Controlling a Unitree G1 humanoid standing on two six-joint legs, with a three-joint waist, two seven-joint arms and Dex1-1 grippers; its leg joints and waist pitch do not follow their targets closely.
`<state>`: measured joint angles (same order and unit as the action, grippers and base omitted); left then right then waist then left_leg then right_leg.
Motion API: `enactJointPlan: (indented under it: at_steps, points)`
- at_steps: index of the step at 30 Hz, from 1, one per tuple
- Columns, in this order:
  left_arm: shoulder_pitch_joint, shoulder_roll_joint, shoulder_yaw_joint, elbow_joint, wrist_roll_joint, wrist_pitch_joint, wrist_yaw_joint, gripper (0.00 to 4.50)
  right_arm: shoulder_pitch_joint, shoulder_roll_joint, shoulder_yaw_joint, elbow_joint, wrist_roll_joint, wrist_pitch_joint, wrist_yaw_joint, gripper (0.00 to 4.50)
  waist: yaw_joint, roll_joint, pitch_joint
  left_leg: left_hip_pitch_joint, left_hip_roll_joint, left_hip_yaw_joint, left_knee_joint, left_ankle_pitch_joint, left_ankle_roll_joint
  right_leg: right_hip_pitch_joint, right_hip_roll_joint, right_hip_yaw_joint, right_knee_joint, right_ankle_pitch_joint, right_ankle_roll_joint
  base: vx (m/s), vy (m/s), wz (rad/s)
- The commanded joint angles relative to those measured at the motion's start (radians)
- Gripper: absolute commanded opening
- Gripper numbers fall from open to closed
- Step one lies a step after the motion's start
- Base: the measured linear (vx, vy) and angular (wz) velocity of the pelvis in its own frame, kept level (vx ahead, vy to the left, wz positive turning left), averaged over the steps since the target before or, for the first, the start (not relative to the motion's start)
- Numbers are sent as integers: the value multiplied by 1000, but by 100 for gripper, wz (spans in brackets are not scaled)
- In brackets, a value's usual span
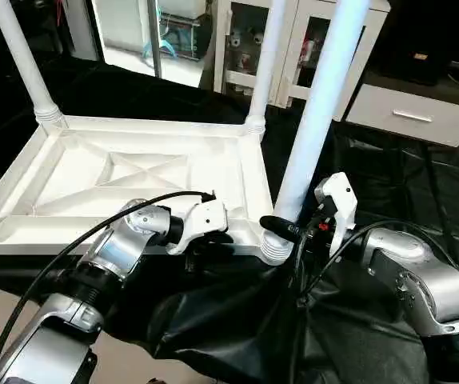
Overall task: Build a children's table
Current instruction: Insert table leg to table base
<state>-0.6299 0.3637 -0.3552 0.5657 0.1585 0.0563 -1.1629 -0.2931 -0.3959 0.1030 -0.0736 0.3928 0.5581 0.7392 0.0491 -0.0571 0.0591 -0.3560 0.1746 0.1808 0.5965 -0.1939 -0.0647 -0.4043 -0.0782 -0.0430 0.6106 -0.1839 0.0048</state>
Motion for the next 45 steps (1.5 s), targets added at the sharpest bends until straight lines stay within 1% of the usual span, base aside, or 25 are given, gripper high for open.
enactJointPlan:
  at_steps: [1,2,4,5,7,8,9,10,11,12,14,15,16,19,23,25,27,28,32,33,36,40,41,42,45]
  points:
    - [8,22,-22,41,21,39,-12,36,-33,-6,-36,4,6,-3,-9,186,4,5,-51,5,55,-26,-88,-298,-3,32,-74,44,-93,-411,-154,0,0,0]
    - [9,25,-25,37,18,50,-25,25,-39,-4,-39,11,4,-4,-13,186,2,3,-51,4,54,-26,-88,-302,-6,32,-73,44,-93,-411,-154,0,0,0]
    - [13,33,-34,24,15,63,-53,20,-47,-4,-42,23,-1,-8,-18,186,0,2,-52,6,54,-25,-88,-302,-8,31,-73,44,-93,-402,-159,0,0,0]
    - [14,36,-38,23,16,60,-59,7,-49,-4,-42,27,-2,-9,-18,186,-2,2,-53,4,54,-26,-88,-296,-8,33,-72,44,-90,-389,-162,0,0,0]
    - [14,40,-49,26,22,45,-69,0,-52,-3,-39,32,-5,-11,-18,186,-7,3,-56,-1,55,-26,-88,-267,-2,38,-70,44,-83,-315,-181,0,0,0]
    - [15,41,-53,27,24,39,-71,0,-53,-2,-38,35,-6,-12,-19,186,-7,3,-57,1,55,-24,-86,-251,4,39,-70,44,-79,-270,-196,0,0,0]
    - [16,42,-56,25,25,41,-77,0,-54,-1,-36,35,-7,-11,-19,186,-6,3,-58,3,55,-21,-84,-244,8,38,-70,45,-78,-250,-205,0,0,0]
    - [18,43,-61,23,25,39,-83,0,-55,-1,-32,35,-7,-10,-17,186,-5,3,-58,4,54,-19,-81,-226,16,38,-69,46,-74,-210,-222,0,0,0]
    - [22,42,-65,19,25,40,-87,0,-57,-1,-23,36,-7,-6,-11,186,-4,1,-58,3,55,-17,-81,-209,24,41,-68,45,-72,-184,-230,0,0,0]
    - [22,42,-65,19,25,40,-87,0,-57,-1,-23,36,-7,-6,-11,186,-4,2,-58,2,54,-17,-81,-204,27,41,-68,45,-71,-179,-233,0,0,0]
    - [23,37,-63,18,24,42,-79,0,-58,0,-14,35,-5,-1,-5,186,-4,0,-55,2,54,-17,-82,-211,30,42,-68,44,-73,-197,-232,0,0,0]
    - [23,34,-62,17,22,45,-77,0,-57,3,-13,35,-2,3,-4,186,-3,2,-53,3,55,-18,-83,-227,26,41,-70,44,-76,-230,-227,0,0,0]
    - [23,32,-60,16,21,45,-74,0,-56,6,-12,34,0,7,-3,186,-4,-1,-53,4,55,-18,-84,-241,21,41,-70,45,-79,-263,-219,0,0,0]
    - [20,28,-55,16,18,43,-67,0,-52,12,-5,31,4,12,2,186,-4,0,-51,6,56,-20,-86,-265,13,36,-71,45,-85,-316,-201,0,0,0]
    - [20,28,-53,15,17,34,-66,0,-51,16,2,42,-6,15,-5,186,-4,-1,-52,4,56,-21,-87,-258,11,36,-71,46,-83,-306,-196,0,0,0]
    - [21,28,-54,13,15,31,-69,0,-56,19,8,65,-19,15,-13,186,-3,-1,-52,4,56,-20,-86,-246,13,37,-71,46,-81,-289,-199,0,0,0]
    - [22,29,-55,10,13,30,-73,0,-61,22,15,85,-33,8,-17,186,-5,-2,-52,2,55,-20,-87,-248,11,38,-71,45,-81,-292,-201,0,0,0]
    - [22,29,-55,10,13,30,-73,0,-61,22,15,85,-33,8,-17,186,-4,-2,-52,4,55,-20,-86,-253,9,36,-71,45,-83,-305,-199,0,0,0]
    - [27,30,-57,3,10,33,-76,0,-77,35,17,116,-45,-1,-31,186,-7,-3,-51,2,56,-22,-88,-267,5,36,-72,45,-85,-331,-190,0,0,0]
    - [29,30,-57,1,10,33,-77,0,-81,36,17,123,-46,-1,-33,186,-8,-3,-51,4,56,-22,-88,-275,4,34,-72,45,-86,-341,-188,0,0,0]
    - [32,31,-57,-2,10,33,-77,0,-91,34,26,145,-53,7,-32,186,-11,-4,-50,4,55,-24,-89,-291,0,34,-72,45,-89,-369,-182,0,0,0]
    - [32,31,-57,-1,10,32,-77,0,-92,32,35,155,-58,15,-29,186,-11,-3,-49,5,56,-24,-90,-301,-3,32,-72,46,-91,-384,-175,0,0,0]
    - [32,32,-57,-1,10,33,-77,0,-89,30,43,158,-64,19,-26,186,-11,-7,-49,5,56,-23,-90,-298,-2,32,-72,46,-91,-382,-174,0,0,0]
    - [33,32,-57,-1,10,33,-76,0,-87,28,50,161,-69,22,-24,186,-11,-5,-49,6,56,-24,-90,-299,-2,31,-72,46,-91,-382,-174,0,0,0]
    - [34,31,-55,-2,10,33,-72,0,-81,37,46,167,-71,15,-29,186,-12,-6,-49,6,56,-24,-91,-306,-4,31,-72,47,-91,-379,-174,0,0,0]
